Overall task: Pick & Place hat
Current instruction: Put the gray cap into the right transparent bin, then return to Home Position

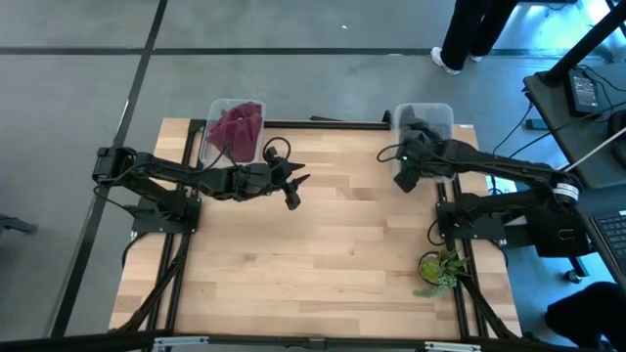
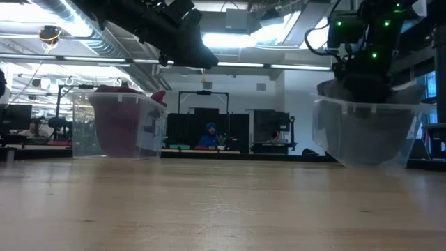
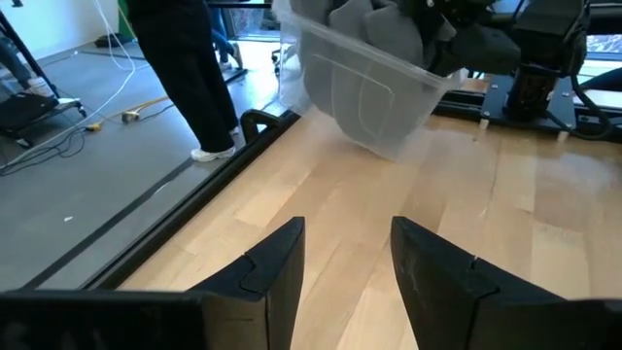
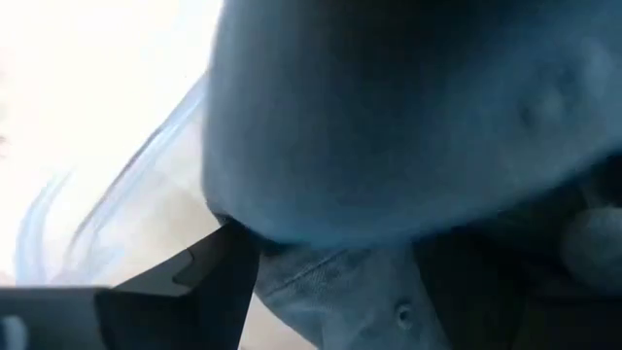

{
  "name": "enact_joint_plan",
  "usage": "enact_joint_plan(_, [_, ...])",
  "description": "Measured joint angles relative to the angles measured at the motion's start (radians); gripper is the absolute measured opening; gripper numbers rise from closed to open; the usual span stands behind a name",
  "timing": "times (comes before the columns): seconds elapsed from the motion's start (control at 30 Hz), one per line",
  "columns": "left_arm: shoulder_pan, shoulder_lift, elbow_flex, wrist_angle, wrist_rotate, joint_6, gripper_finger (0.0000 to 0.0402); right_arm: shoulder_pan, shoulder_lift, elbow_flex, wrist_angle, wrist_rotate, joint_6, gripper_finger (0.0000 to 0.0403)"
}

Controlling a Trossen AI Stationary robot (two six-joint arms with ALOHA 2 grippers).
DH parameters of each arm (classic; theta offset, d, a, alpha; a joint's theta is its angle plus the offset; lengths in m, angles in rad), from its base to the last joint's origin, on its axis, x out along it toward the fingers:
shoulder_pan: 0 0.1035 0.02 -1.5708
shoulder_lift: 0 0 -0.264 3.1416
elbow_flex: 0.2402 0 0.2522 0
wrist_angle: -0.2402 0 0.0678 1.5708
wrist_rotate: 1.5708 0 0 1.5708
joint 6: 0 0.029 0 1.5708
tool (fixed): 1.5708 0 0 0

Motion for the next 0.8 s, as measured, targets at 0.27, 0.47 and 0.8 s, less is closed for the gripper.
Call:
enact_joint_plan(0.27, [0.0,0.0,0.0,0.0,0.0,0.0,0.0152,0.001,-0.002,0.106,-0.007,0.031,-0.023,0.0264])
enact_joint_plan(0.47, [0.0,0.0,0.0,0.0,0.0,0.0,0.0149,0.0,-0.003,0.186,-0.007,0.089,-0.034,0.0265])
enact_joint_plan(0.8, [-0.027,-0.103,-0.045,0.073,-0.002,0.014,0.0152,0.215,-0.208,0.196,0.091,0.192,0.03,0.0265])
